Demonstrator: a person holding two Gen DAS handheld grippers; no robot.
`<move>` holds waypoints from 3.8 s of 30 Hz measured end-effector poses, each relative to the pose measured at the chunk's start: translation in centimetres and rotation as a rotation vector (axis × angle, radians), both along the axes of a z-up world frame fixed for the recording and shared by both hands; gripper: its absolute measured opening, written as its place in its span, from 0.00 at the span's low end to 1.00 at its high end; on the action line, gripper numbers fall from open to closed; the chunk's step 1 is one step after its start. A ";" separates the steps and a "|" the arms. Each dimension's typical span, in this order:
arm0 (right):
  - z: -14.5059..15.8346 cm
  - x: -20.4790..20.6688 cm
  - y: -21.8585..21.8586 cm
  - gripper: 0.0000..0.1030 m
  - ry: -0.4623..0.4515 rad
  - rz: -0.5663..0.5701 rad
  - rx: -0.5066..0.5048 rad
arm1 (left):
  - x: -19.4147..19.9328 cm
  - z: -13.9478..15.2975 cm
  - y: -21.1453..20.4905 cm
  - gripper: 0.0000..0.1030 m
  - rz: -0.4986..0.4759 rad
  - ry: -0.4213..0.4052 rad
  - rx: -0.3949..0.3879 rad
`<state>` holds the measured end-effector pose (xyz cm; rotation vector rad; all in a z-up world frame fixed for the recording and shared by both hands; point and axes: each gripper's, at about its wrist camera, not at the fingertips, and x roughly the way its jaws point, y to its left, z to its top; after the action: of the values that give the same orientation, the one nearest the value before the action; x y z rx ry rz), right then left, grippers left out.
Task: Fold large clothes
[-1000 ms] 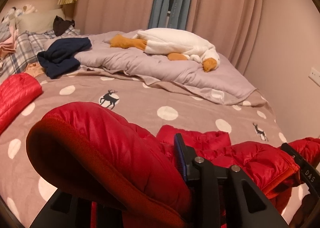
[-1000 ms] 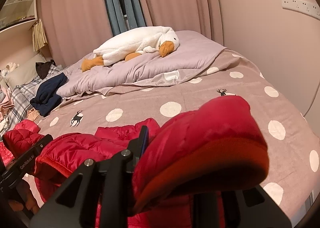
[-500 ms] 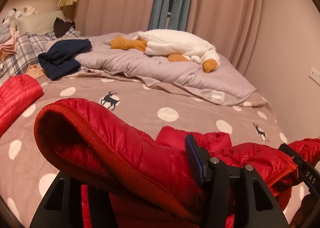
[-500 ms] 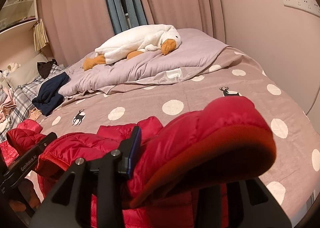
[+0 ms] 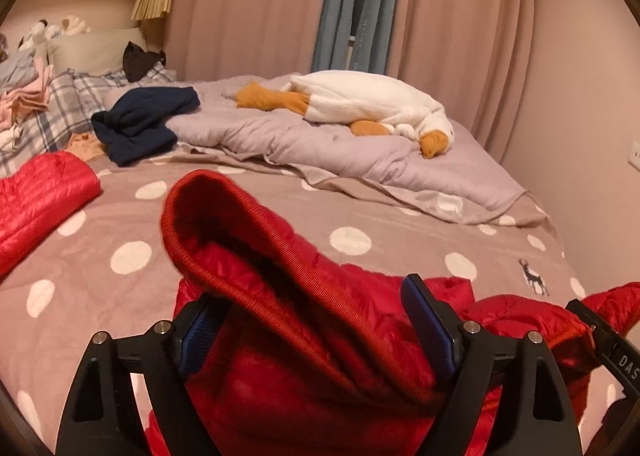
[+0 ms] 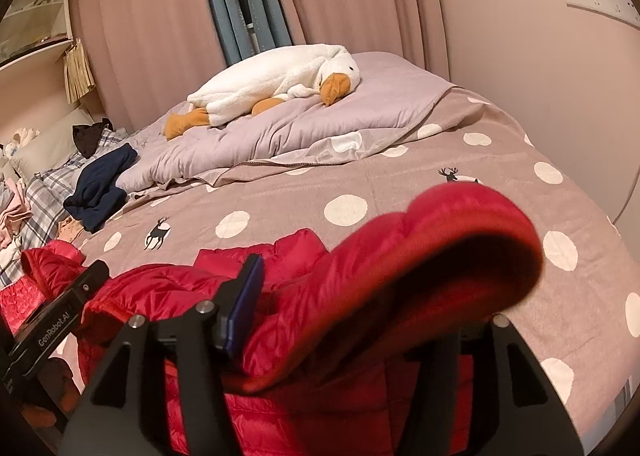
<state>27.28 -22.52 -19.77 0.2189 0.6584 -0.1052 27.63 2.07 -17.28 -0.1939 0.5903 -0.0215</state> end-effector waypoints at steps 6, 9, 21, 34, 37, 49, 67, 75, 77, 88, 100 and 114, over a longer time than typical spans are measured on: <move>0.1 -0.1 0.0 0.69 -0.009 -0.003 0.004 | 0.3 0.0 0.0 0.83 0.004 0.013 -0.012; 0.1 0.0 0.0 0.72 -0.006 -0.008 0.000 | 0.2 0.0 -0.1 0.85 0.007 0.013 -0.003; 0.4 -0.2 -0.9 0.88 -0.027 -0.033 0.014 | 0.2 0.0 0.0 0.96 0.006 0.008 -0.011; 0.5 -0.4 -0.9 1.00 -0.037 -0.042 -0.004 | 0.4 -0.2 0.3 0.99 0.004 0.037 -0.046; 0.5 -0.3 -0.6 1.00 -0.032 -0.044 -0.024 | 0.3 -0.1 0.3 0.99 -0.001 0.035 -0.051; 2.1 -1.8 -0.5 1.00 -0.111 -0.038 -0.042 | -1.5 1.7 1.3 0.99 0.021 -0.052 -0.093; 0.8 -0.5 0.1 1.00 -0.046 -0.030 -0.039 | 0.5 -0.2 0.3 0.99 0.011 0.040 -0.044; -0.1 0.6 0.6 1.00 -0.007 -0.004 -0.048 | 2.0 -1.6 0.6 0.99 0.040 0.090 -0.041; -0.6 1.2 0.8 1.00 0.006 0.007 -0.042 | 2.6 -2.3 0.7 0.99 0.064 0.108 -0.032; -4.9 5.0 2.2 1.00 0.112 0.060 0.008 | 4.3 -5.2 0.2 0.99 0.121 0.146 0.056; -9.6 7.7 1.9 1.00 0.178 0.071 -0.043 | 6.3 -9.2 -0.2 0.99 0.064 0.135 0.024; -11.0 8.3 2.5 1.00 0.184 0.091 -0.107 | 6.5 -9.7 -0.5 0.99 0.049 0.131 0.040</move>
<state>35.55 -20.06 -30.79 0.0761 0.8425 -0.0740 34.09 1.61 -26.94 -0.1722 0.7157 0.0508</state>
